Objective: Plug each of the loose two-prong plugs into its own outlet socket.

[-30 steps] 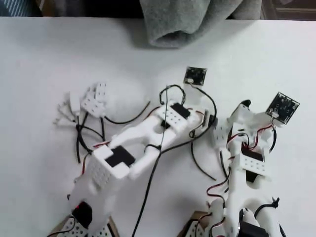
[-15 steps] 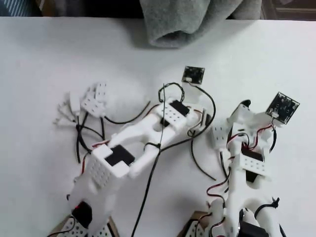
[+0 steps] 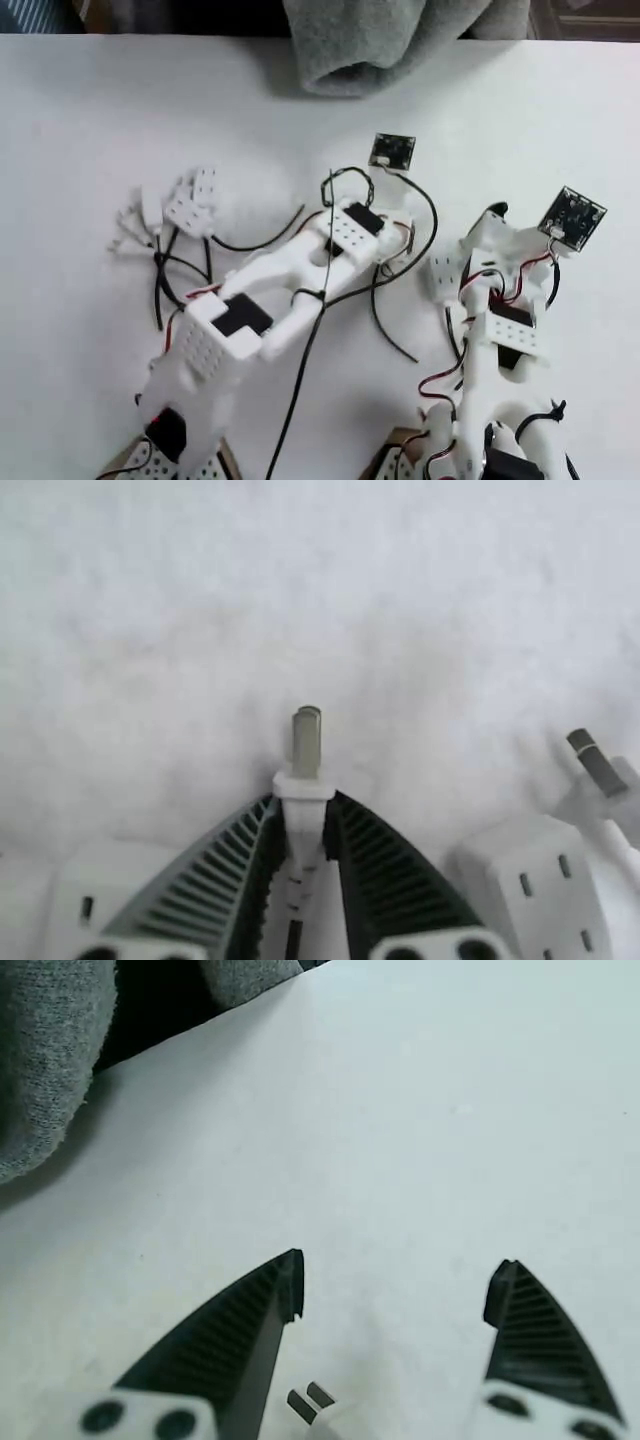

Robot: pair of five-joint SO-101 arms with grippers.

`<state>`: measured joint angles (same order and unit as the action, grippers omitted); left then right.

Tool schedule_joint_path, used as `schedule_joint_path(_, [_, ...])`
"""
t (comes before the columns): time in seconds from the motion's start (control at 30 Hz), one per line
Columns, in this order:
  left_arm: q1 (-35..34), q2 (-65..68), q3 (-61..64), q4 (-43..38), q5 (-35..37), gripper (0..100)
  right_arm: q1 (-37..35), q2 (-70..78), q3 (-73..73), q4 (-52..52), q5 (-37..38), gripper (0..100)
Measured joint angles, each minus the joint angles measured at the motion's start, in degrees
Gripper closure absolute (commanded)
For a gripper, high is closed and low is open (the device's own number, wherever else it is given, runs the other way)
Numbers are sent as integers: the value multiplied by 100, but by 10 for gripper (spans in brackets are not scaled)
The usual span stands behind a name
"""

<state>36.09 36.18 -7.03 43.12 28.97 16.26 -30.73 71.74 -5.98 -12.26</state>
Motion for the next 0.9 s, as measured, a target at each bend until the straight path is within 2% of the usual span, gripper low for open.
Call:
schedule_joint_path(0.1, [0, -18, -18, 88, 0, 977, 0, 0, 0, 0, 0, 708])
schedule_joint_path(0.23, [9, -545, -9, 765, 9, 977, 0, 0, 0, 0, 0, 708])
schedule_joint_path(0.33, [176, -1415, -9, 1468, -105, 977, 0, 0, 0, 0, 0, 708])
schedule_joint_path(0.43, [299, -2347, 26, 2040, -615, 977, 0, 0, 0, 0, 0, 708])
schedule_joint_path(0.57, [237, -3552, 589, 2189, -879, 977, 0, 0, 0, 0, 0, 708])
schedule_joint_path(0.73, [-167, -5415, 1978, 1530, -932, 977, 0, 0, 0, 0, 0, 708])
schedule_joint_path(0.9, [-545, -7648, 4132, -114, -932, 977, 0, 0, 0, 0, 0, 708])
